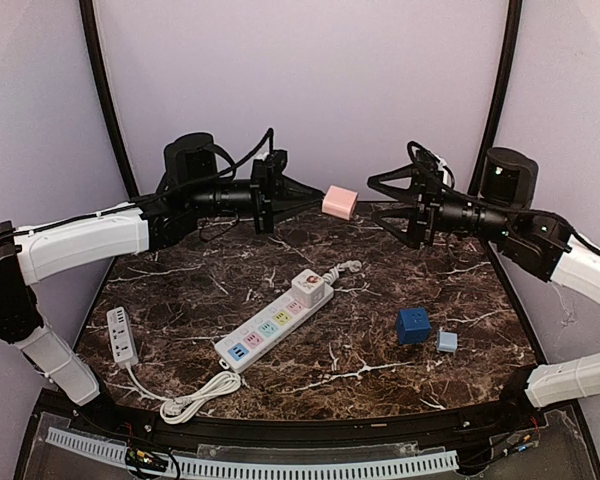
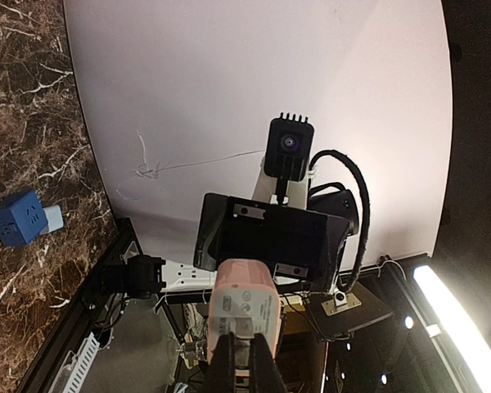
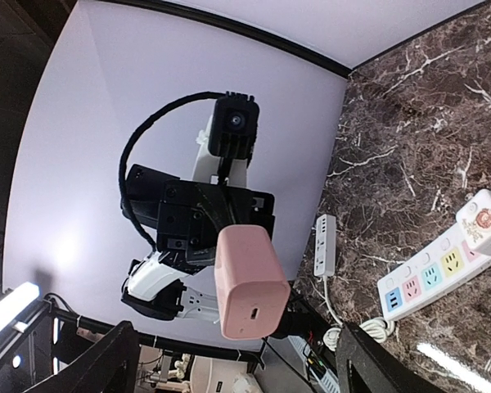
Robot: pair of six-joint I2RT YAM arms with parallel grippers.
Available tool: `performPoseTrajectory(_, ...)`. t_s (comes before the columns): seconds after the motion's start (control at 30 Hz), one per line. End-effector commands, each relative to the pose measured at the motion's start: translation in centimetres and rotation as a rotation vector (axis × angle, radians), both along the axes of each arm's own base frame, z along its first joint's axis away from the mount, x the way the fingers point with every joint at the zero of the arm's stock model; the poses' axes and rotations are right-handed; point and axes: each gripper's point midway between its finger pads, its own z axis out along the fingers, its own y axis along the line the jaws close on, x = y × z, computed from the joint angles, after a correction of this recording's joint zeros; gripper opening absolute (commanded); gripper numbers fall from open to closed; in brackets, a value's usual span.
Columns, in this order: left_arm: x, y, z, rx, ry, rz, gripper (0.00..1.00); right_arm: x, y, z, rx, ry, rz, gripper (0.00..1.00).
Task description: Insert the plug
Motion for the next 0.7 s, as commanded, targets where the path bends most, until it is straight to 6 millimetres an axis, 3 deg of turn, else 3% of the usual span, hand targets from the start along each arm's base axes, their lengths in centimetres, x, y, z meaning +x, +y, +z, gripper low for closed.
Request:
performPoseTrajectory(0.0, 0.1, 0.1, 0.9, -0.042, -0.005, 0.004, 0.01, -0.1, 0.6, 2.0, 0.081, -0.034, 0.036, 0.80)
performPoseTrajectory(0.23, 0.4, -0.1, 0.9, -0.065, 0.010, 0.008, 0.01, 0.7, 1.5, 0.5, 0.068, 0.038, 0.033, 0.75)
performPoseTrajectory(0.67, 0.9, -0.4, 0.3, -0.078, 0.028, 0.023, 0.01, 1.4, 3.0, 1.7, 0.119, 0.052, 0.043, 0.57)
